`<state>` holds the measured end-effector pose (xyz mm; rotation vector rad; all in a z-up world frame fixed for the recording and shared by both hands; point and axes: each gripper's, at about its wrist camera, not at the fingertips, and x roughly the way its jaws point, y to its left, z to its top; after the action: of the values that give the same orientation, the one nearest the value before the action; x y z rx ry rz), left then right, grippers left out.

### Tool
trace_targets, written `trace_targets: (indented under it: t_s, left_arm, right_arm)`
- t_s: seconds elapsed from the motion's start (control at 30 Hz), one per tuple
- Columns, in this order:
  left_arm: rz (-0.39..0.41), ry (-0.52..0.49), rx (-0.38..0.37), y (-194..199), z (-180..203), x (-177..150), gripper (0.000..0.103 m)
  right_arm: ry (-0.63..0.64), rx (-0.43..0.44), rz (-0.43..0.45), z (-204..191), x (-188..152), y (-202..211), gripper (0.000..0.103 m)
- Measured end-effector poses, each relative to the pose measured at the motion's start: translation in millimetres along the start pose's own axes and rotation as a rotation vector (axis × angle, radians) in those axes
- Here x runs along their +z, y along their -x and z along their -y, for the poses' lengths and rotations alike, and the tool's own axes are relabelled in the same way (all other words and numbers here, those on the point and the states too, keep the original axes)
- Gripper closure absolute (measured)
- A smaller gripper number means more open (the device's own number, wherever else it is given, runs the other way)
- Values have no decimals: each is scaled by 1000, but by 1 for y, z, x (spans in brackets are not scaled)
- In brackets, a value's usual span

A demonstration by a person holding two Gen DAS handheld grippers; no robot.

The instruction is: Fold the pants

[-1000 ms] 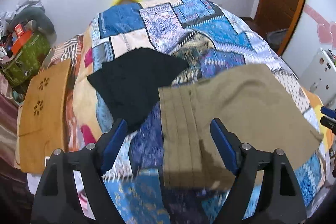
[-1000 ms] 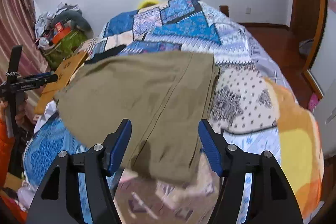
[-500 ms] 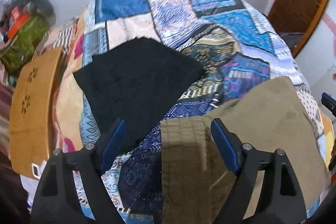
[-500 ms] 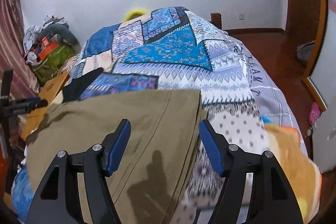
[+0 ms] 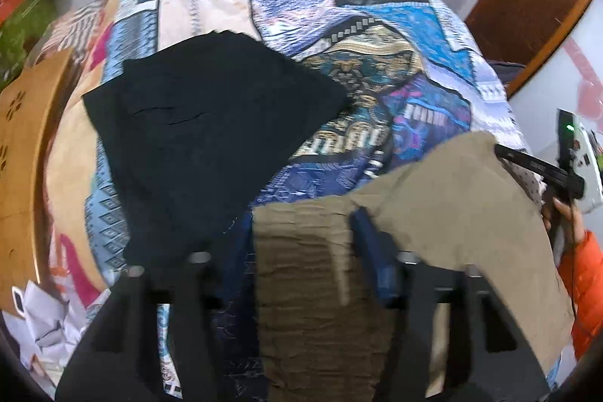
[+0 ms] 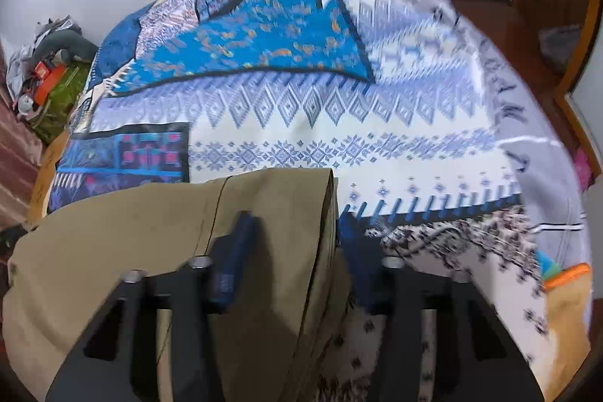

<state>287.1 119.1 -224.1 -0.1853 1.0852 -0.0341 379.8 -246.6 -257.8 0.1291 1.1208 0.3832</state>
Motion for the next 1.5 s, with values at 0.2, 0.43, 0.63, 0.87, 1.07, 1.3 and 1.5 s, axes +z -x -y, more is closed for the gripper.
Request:
trace_targets:
  t_s: [0.2,0.43,0.63,0.87,1.07,1.3,1.5]
  left_arm:
    - [48,105,23,0,-8,-8,53]
    - [41,137,25,13,-10,-3,51]
    - [175,-73,170,51,21,-9,47]
    - [204,-178,138,65,58,-8,42]
    - [150,-201,94,50,74,2,42]
    - [-17,-197,88,5,76,3,40]
    - [-8,-303,136,-2,86,-15,38]
  right_arm:
    - [95,-45,13,-8,-9,-4,91]
    - [81,-79,-32,-9,-6,1,89]
    - [176,-122,65,-31,-12,56,83]
    - [285,54,103,-97,-18,105,54]
    - [321,183,60,-143,-22,95,39]
    - [406,168,-121,-174,-37,40,37]
    - [424,153,-145,-171,-54,40,33]
